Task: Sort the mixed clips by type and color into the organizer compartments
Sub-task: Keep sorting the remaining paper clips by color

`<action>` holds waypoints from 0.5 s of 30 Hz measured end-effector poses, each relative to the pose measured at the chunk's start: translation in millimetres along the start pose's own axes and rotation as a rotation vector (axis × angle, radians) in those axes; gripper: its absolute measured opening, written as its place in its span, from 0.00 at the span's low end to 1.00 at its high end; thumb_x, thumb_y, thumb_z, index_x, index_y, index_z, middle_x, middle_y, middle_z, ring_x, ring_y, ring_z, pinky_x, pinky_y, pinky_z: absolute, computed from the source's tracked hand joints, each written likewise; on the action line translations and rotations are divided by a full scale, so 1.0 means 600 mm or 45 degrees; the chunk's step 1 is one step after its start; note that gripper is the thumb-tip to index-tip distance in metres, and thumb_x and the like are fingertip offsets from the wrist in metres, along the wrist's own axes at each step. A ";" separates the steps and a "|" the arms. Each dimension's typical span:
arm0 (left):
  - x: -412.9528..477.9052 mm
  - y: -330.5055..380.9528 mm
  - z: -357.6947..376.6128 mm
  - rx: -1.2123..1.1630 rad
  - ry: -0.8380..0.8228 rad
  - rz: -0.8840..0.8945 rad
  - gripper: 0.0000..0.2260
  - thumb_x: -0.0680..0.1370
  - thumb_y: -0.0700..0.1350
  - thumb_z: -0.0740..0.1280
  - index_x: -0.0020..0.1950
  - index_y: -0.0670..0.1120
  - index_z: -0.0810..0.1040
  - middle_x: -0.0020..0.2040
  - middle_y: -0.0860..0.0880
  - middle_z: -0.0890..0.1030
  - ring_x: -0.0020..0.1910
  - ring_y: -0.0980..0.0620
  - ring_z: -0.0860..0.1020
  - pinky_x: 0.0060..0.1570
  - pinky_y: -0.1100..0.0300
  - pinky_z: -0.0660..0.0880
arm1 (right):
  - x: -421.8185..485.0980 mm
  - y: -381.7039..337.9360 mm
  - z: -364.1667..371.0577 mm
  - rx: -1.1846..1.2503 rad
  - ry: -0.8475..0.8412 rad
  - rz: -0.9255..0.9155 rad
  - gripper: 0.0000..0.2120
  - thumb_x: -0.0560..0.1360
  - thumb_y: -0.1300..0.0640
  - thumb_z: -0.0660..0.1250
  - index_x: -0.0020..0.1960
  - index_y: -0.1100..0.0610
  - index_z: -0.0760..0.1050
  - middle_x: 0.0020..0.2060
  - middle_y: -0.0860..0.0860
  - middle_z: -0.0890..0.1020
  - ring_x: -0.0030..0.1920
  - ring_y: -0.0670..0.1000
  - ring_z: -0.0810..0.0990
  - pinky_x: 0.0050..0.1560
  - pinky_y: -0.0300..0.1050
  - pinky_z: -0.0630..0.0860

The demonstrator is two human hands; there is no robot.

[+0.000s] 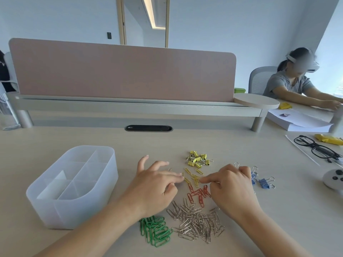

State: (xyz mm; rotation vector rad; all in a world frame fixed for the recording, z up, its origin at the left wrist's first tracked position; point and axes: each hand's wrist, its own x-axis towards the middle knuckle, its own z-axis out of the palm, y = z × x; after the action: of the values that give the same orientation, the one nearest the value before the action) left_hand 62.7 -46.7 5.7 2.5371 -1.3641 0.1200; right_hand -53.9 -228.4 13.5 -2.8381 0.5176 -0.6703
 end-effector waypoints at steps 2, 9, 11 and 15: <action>0.005 0.003 0.007 0.009 -0.038 0.028 0.33 0.72 0.57 0.36 0.71 0.64 0.68 0.69 0.72 0.67 0.74 0.64 0.53 0.73 0.44 0.35 | -0.001 0.002 0.000 -0.025 -0.058 0.008 0.21 0.74 0.58 0.57 0.51 0.35 0.81 0.39 0.42 0.72 0.48 0.31 0.62 0.54 0.37 0.51; 0.011 0.015 0.014 -0.083 -0.085 0.067 0.26 0.78 0.54 0.41 0.75 0.65 0.59 0.73 0.70 0.61 0.75 0.63 0.50 0.74 0.45 0.35 | -0.001 0.000 0.004 -0.021 -0.098 0.038 0.30 0.69 0.52 0.42 0.56 0.36 0.79 0.46 0.42 0.79 0.52 0.39 0.66 0.55 0.40 0.52; 0.007 0.012 0.012 -0.053 -0.002 0.096 0.29 0.75 0.55 0.39 0.73 0.66 0.64 0.72 0.70 0.63 0.74 0.64 0.51 0.74 0.45 0.37 | -0.001 0.001 -0.009 -0.013 0.009 0.084 0.30 0.69 0.54 0.43 0.51 0.38 0.82 0.43 0.42 0.81 0.48 0.40 0.68 0.54 0.39 0.53; -0.003 0.010 0.011 -0.023 0.009 0.114 0.28 0.74 0.57 0.41 0.69 0.66 0.69 0.72 0.68 0.63 0.74 0.62 0.51 0.74 0.44 0.39 | -0.002 0.004 -0.017 -0.057 -0.017 0.135 0.23 0.74 0.58 0.52 0.46 0.40 0.83 0.42 0.40 0.84 0.42 0.39 0.69 0.56 0.39 0.58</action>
State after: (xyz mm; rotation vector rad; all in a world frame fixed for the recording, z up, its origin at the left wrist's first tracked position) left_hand 56.2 -50.2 0.5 2.4590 -1.4703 0.1328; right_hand -60.3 -231.1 21.1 -2.8304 0.6836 -0.6281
